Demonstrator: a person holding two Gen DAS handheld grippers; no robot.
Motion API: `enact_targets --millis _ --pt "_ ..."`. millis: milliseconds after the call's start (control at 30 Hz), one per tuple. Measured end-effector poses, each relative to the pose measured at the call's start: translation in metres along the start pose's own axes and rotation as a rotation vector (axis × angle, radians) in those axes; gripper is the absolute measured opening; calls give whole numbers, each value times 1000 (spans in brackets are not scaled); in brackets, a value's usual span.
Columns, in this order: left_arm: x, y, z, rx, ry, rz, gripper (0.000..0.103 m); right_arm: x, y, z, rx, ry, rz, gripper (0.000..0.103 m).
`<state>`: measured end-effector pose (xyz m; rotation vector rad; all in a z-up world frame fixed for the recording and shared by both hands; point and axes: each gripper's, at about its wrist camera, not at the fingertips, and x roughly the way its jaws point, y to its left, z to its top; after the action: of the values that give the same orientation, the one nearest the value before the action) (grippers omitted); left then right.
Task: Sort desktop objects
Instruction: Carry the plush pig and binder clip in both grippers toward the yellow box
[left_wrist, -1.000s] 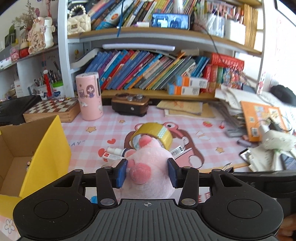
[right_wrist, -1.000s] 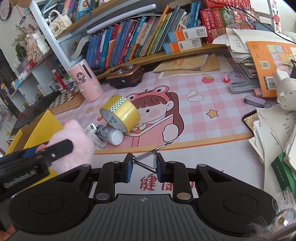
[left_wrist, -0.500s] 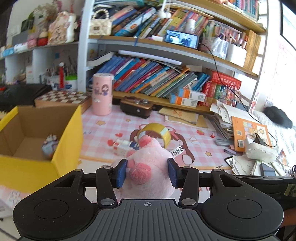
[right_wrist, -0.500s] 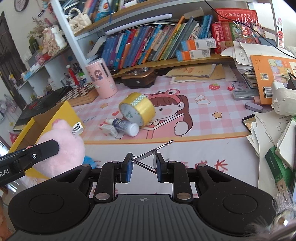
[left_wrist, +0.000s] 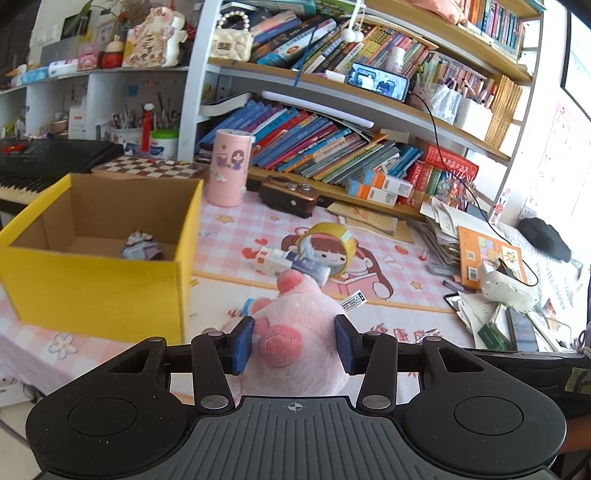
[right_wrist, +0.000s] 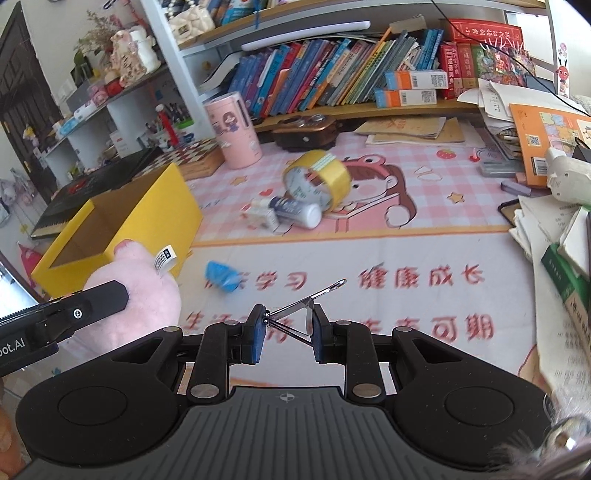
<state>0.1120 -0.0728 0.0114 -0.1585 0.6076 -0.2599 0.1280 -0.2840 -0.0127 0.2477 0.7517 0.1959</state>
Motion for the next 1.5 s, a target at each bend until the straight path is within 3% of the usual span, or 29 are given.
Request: enact_targets --millis 800,1500 --pt "-81 69 -33 -17 -12 -24 45 -38 96 -68 -8 0 1 23" --pt "-130 116 -51 -65 -54 47 45 -36 160 -92 -84 32 81 23"
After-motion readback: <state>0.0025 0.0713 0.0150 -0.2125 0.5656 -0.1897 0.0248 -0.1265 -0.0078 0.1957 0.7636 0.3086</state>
